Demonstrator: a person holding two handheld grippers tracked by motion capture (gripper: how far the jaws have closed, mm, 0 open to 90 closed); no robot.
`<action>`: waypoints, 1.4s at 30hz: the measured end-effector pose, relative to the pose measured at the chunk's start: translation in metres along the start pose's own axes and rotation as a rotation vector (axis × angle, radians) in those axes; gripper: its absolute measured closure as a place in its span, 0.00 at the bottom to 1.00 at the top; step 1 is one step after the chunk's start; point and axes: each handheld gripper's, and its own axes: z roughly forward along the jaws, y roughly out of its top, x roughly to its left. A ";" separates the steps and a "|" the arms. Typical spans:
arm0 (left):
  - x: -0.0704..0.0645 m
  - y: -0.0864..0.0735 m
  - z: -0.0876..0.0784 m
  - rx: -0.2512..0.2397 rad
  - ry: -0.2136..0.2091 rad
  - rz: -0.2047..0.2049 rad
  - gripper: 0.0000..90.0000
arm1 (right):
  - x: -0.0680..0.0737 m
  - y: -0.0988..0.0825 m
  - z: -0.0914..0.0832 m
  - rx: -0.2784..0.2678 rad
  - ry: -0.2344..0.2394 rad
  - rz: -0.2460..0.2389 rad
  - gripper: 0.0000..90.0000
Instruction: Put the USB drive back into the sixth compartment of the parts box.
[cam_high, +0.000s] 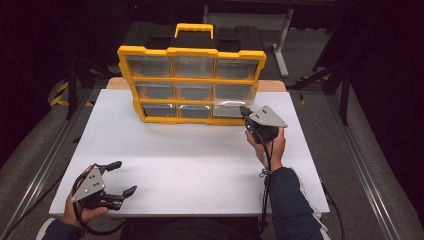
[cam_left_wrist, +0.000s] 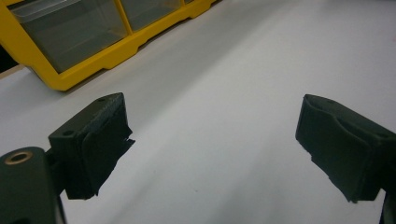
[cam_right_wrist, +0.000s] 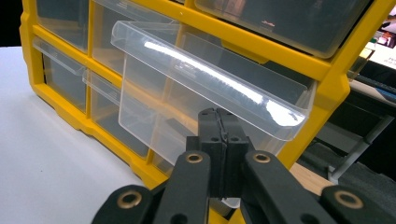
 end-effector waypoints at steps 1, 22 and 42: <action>0.000 0.000 0.000 0.000 0.002 0.000 0.12 | 0.000 0.001 0.000 0.000 0.002 -0.001 1.00; -0.002 -0.005 -0.009 0.004 0.023 -0.013 0.12 | 0.001 0.003 0.009 0.002 0.001 -0.012 1.00; -0.003 -0.003 -0.009 -0.001 0.028 -0.014 0.12 | 0.001 0.003 0.012 0.004 -0.005 -0.019 1.00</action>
